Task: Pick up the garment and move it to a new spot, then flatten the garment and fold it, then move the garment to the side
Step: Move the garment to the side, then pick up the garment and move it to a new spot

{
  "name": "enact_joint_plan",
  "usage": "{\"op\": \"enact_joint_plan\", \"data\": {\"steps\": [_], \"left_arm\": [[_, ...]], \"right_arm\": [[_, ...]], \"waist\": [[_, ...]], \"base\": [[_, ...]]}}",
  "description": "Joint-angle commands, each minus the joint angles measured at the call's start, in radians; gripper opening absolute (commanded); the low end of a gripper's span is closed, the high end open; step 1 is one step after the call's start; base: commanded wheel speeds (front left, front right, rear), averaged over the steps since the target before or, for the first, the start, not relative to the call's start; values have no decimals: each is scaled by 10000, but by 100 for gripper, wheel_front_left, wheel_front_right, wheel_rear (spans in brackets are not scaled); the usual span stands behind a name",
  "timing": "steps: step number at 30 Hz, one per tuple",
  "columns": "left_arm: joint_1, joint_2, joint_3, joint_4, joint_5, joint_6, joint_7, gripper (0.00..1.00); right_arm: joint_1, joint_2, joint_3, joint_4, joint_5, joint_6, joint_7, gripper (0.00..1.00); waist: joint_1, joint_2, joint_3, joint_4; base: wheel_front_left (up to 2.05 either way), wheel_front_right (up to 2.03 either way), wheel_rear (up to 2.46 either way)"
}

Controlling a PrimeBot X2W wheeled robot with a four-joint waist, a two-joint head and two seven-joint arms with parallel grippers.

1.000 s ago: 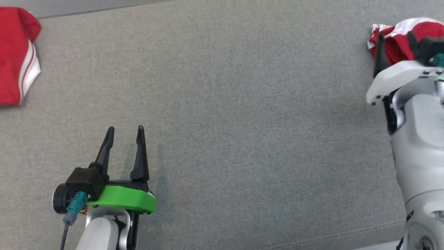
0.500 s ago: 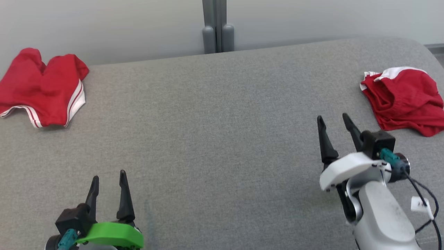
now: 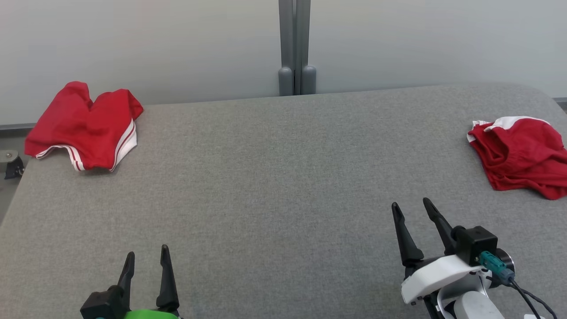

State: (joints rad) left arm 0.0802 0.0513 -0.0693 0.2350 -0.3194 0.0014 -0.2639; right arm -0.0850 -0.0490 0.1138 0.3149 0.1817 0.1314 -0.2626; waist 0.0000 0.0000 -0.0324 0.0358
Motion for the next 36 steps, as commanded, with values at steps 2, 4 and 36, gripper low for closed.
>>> {"op": "enact_joint_plan", "data": {"steps": [2,4,36], "left_arm": [[147,0,-47,-49,-37,55,-3,100],[113,-2,-77,-87,-29,62,-3,100],[-224,12,57,-270,356,-32,-4,100]], "right_arm": [[190,-29,21,-154,73,-15,28,100],[221,-29,27,-203,105,-15,57,100],[259,-29,210,-496,167,-15,-1,100]], "waist": [[0,0,-46,-32],[0,0,-54,-41],[0,0,218,4232]], "base": [[0,0,0],[0,0,0],[0,0,0]]}}
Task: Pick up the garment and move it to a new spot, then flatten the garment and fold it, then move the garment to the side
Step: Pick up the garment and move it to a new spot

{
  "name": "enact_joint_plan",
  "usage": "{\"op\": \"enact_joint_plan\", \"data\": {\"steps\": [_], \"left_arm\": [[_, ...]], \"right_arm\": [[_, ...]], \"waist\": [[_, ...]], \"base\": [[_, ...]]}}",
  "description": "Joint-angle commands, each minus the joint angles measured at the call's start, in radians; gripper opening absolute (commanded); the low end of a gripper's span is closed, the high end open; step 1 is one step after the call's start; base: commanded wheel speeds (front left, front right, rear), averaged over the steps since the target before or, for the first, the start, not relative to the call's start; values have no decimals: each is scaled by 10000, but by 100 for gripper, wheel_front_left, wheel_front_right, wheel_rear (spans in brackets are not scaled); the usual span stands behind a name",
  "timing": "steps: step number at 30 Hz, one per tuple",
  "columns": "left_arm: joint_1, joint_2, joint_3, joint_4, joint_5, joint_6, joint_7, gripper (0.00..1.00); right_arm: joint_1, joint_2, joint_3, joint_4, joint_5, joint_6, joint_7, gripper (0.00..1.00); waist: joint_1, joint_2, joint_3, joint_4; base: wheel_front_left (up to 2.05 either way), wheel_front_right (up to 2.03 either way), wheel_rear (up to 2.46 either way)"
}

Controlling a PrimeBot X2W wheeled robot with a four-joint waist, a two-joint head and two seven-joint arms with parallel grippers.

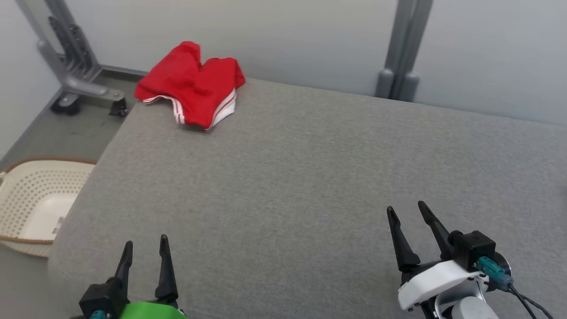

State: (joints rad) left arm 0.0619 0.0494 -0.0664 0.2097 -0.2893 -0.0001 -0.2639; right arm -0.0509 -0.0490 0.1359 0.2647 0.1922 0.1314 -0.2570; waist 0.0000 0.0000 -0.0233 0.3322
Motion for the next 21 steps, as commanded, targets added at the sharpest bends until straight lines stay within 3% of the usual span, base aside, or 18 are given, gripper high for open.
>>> {"op": "enact_joint_plan", "data": {"steps": [1,5,14,21], "left_arm": [[-24,30,37,-7,55,-36,-4,100],[67,27,124,-36,46,-40,-4,100],[102,22,335,-201,-106,8,-4,100],[-615,113,892,-461,-188,-59,-4,100]], "right_arm": [[-101,-27,-2,20,60,-15,-61,100],[-205,-29,143,85,83,-15,-71,100],[-391,-41,154,152,-21,-15,-86,100],[-719,-36,-215,-450,-485,-15,-35,100]], "waist": [[0,0,135,1424],[0,0,168,1859],[0,0,443,1951],[0,0,1353,1217]], "base": [[0,0,0],[0,0,0],[0,0,0],[0,0,0]]}}
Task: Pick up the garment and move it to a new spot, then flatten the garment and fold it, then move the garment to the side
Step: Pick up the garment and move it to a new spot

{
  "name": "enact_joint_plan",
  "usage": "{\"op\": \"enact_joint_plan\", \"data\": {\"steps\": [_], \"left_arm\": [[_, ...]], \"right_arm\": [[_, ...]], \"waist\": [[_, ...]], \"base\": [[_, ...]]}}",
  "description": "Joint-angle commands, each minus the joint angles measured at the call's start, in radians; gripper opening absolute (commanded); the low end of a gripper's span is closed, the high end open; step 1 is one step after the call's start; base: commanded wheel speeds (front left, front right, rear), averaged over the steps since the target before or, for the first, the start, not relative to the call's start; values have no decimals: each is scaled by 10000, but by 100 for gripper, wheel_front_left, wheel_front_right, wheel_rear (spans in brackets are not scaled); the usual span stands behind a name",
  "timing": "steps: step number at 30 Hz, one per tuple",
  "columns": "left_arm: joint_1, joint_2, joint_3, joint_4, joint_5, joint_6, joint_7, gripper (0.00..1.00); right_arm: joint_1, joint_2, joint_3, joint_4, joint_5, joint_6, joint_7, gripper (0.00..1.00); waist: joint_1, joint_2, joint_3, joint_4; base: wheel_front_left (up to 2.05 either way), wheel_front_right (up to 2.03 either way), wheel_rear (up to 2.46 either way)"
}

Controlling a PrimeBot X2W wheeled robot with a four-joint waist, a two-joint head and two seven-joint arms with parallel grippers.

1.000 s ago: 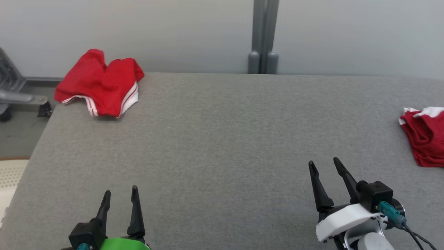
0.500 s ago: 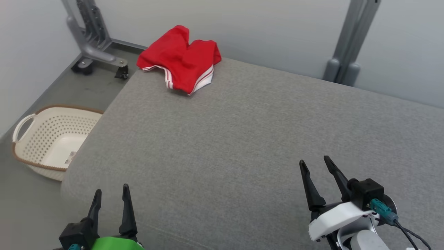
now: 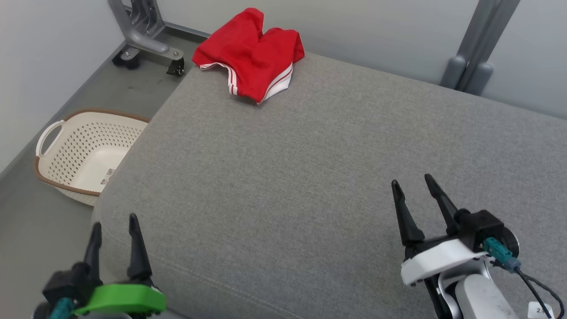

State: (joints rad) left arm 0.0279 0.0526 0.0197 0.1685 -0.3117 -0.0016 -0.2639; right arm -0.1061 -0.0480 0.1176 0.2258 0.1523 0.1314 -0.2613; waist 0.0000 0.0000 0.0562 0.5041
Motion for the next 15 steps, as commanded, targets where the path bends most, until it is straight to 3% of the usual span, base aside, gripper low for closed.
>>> {"op": "enact_joint_plan", "data": {"steps": [1,8,15], "left_arm": [[-517,174,126,-131,65,-70,-4,100],[-3141,1166,573,-318,352,-239,123,100],[-6835,2581,507,663,364,-650,1520,100]], "right_arm": [[-247,-46,-101,-216,-220,-15,64,100],[-878,-48,-671,-1519,-1167,-15,578,100],[-1630,-46,-554,-3048,-1837,-15,1122,100]], "waist": [[0,0,784,-669],[0,0,2360,-1695],[0,0,4085,-2633]], "base": [[0,0,0],[0,0,0],[0,0,0]]}}
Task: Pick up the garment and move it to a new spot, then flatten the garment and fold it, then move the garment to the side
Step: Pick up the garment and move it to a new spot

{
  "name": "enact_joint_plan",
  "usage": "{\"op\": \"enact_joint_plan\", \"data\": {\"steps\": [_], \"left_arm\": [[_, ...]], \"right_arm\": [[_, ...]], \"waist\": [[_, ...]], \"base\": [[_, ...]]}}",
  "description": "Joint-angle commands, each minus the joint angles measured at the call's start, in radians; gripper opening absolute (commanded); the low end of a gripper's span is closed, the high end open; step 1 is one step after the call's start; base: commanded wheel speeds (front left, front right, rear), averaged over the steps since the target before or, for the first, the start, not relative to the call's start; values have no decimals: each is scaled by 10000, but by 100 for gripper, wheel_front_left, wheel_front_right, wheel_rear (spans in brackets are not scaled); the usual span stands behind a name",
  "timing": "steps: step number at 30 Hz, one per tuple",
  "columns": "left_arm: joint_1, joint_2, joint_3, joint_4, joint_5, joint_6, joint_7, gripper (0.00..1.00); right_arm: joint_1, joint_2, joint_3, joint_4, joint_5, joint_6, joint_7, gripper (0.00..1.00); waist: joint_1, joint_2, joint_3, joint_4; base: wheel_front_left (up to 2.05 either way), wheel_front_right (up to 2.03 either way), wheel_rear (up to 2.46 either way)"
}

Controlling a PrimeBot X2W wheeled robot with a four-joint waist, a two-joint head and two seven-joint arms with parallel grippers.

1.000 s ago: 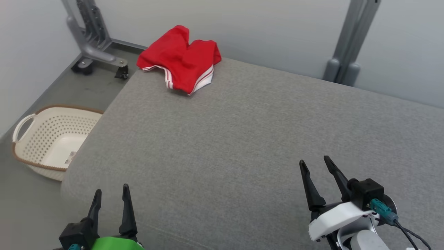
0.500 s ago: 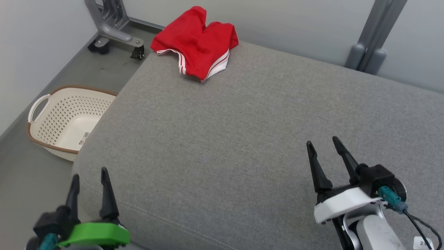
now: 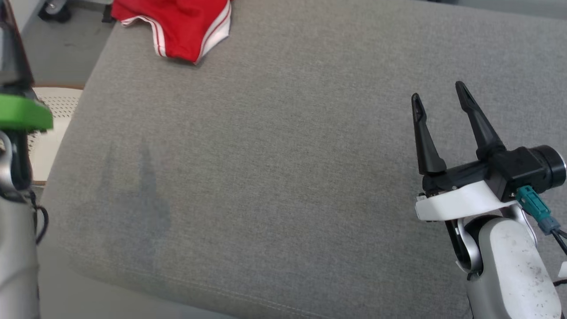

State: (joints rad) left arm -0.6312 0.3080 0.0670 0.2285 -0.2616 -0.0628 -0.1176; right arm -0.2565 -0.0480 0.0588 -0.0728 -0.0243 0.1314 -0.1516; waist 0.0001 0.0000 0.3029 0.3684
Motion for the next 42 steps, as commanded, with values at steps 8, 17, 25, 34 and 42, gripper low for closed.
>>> {"op": "enact_joint_plan", "data": {"steps": [8,17,25,34,42], "left_arm": [[-3110,195,184,3183,-863,9,1540,100],[-3953,-53,-131,5736,-1505,-395,2822,100],[-4296,-123,-104,6762,-1812,-404,3088,100],[-4517,71,-401,7126,-1894,-577,2965,0],[-4831,568,-835,6680,-1539,-611,2619,0]], "right_arm": [[-469,-149,239,-1222,-384,-15,455,100],[-253,-255,51,-1937,-494,-15,596,100],[-258,-198,138,-2071,-440,-15,477,100],[-397,-127,50,-1702,-292,-15,183,100],[-435,-51,55,-765,76,-15,-409,100]], "waist": [[-1,0,2881,-1930],[-1,0,3589,-2277],[-1,0,3735,-2362],[-1,0,3472,-2468],[-1,0,2219,-2713]], "base": [[0,0,0],[0,0,0],[0,0,0],[0,0,0],[0,0,0]]}}
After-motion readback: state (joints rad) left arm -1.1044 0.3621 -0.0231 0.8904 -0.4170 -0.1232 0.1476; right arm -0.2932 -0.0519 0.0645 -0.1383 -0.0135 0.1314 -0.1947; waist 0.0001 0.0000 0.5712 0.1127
